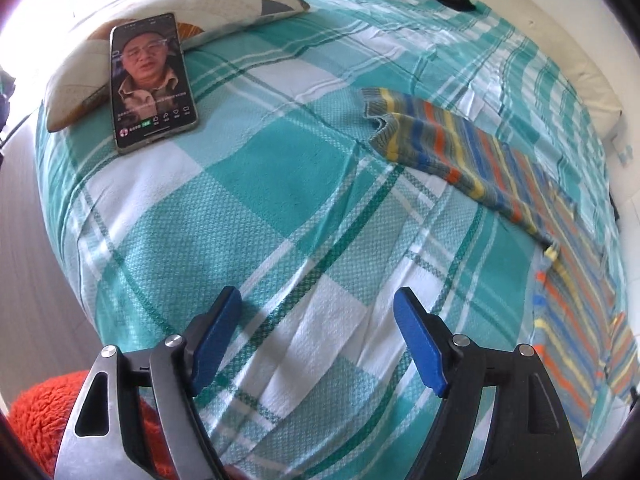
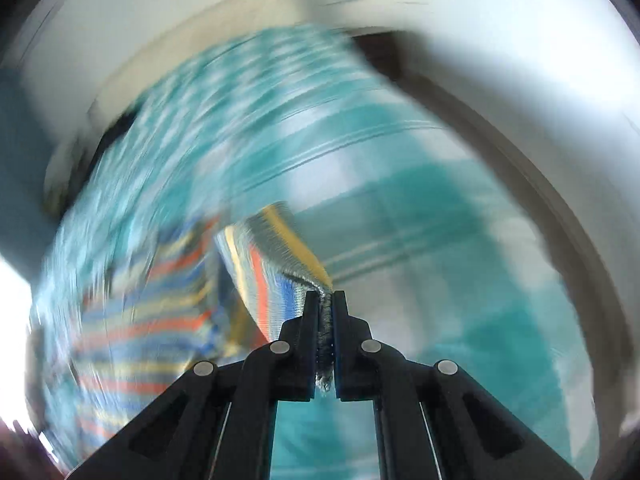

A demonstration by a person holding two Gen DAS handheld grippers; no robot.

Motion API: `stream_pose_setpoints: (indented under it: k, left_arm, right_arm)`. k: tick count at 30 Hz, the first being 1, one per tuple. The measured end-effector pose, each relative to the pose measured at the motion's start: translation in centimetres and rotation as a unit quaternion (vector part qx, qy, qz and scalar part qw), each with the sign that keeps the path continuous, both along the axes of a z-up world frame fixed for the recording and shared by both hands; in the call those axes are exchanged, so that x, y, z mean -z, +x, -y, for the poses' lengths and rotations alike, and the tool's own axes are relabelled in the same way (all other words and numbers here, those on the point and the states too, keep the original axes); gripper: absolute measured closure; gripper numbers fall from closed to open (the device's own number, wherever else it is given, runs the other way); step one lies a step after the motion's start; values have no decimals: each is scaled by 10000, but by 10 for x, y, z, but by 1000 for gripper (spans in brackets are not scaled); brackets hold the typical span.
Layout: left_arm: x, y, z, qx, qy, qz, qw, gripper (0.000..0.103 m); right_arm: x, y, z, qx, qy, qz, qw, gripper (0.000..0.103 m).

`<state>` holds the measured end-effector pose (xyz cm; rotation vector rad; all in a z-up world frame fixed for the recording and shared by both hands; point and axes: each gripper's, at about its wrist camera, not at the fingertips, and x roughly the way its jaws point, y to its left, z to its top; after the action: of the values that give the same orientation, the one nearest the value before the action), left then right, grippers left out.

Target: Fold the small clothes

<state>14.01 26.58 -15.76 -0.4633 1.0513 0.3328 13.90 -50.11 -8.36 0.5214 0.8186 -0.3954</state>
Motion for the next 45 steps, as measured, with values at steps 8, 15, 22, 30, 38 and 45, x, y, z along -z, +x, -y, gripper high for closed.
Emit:
stream_pose_setpoints:
  k: [8,15,22,30,38,45]
  left_arm:
    - [4,0,13,186,295,-70,9994,24]
    - [9,2,15,192,434,-167,9987,23]
    - [13,4,25,363,786,-283,9958,21]
    - [18,8,34,602,1030,-416,9920,8]
    - [6,0,35,677,805,-92,9944,8]
    - [-5,3,66,1354,976,258,9856,6]
  right_arm:
    - [75,-52,62,621,1970,75,9784,84]
    - [86,-48,57,705,1682,100,9832,101]
    - [84,-49,57,645,406,-632,9951,102]
    - [81,-57,56,637,163,-687,9955,101]
    - [52,-119,49,1326,-88,-16,9911,20]
    - [8,-169,-21,990,-644,683,9906,17]
